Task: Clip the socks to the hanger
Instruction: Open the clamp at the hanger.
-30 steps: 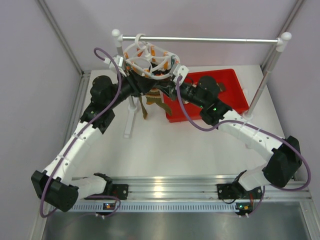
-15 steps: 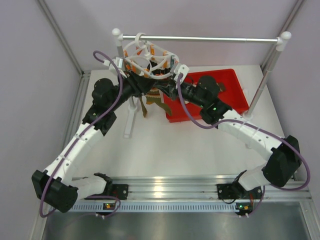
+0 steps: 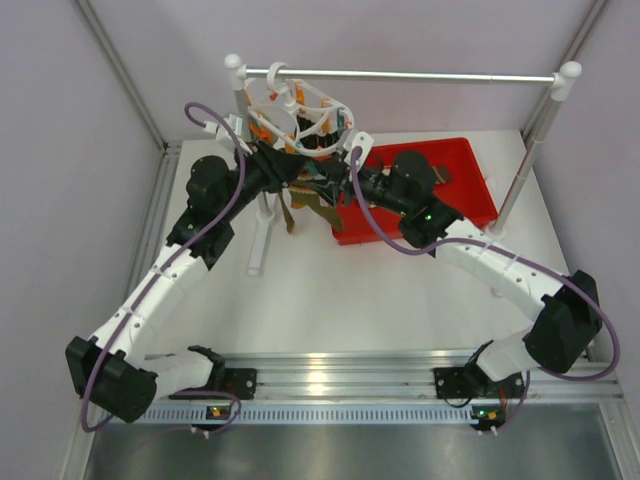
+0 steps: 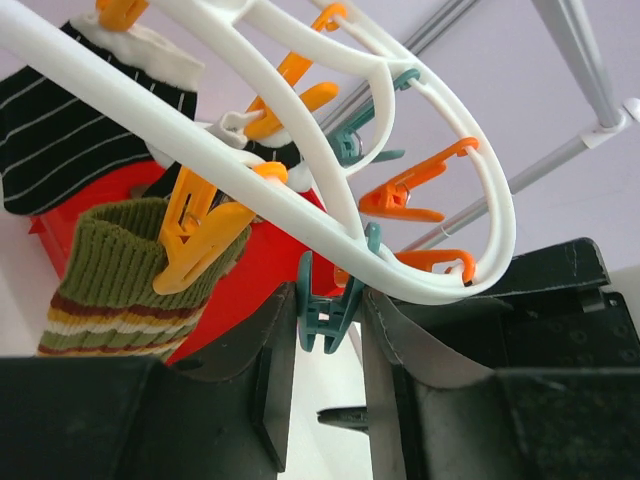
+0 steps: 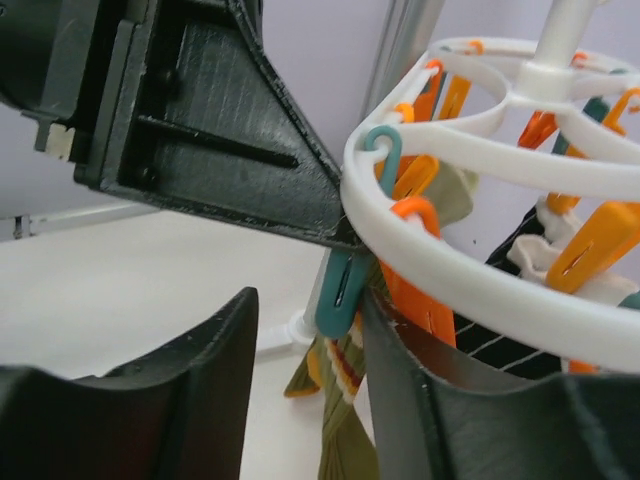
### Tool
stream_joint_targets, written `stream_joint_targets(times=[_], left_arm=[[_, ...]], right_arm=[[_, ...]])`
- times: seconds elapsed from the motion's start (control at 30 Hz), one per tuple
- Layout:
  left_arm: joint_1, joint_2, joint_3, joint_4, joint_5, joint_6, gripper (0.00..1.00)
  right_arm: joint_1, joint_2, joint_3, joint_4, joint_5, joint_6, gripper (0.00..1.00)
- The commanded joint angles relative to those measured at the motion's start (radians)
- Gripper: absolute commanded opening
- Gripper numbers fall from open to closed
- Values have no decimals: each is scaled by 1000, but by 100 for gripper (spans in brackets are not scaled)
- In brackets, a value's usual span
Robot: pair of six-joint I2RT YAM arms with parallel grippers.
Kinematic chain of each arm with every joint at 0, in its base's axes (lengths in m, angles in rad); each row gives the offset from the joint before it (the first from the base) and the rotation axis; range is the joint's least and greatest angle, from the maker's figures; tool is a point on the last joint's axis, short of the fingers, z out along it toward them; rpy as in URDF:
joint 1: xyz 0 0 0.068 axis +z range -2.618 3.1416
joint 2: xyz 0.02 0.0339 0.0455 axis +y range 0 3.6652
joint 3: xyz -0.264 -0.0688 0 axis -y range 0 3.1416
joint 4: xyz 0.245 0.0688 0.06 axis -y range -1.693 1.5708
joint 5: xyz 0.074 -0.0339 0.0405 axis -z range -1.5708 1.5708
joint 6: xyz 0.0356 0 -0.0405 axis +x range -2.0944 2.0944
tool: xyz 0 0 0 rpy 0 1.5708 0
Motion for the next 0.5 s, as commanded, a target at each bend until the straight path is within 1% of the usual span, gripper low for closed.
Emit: stream_joint_targets(times=[0.0, 0.03, 0.13, 0.23, 0.47], left_arm=[[14, 8, 7, 51, -74, -7, 0], [14, 8, 5, 45, -75, -6, 0], [14, 8, 1, 42, -60, -7, 0], [14, 8, 2, 34, -61, -12, 0], [14, 14, 11, 25, -63, -50, 0]], right_arm=[[10, -58, 16, -49, -42, 1, 46], [6, -67, -1, -56, -37, 1, 49], [-16, -98, -24, -78, -33, 0, 53], [-43, -115, -36, -84, -43, 12, 52], [-62, -95, -14, -60, -98, 15, 42]])
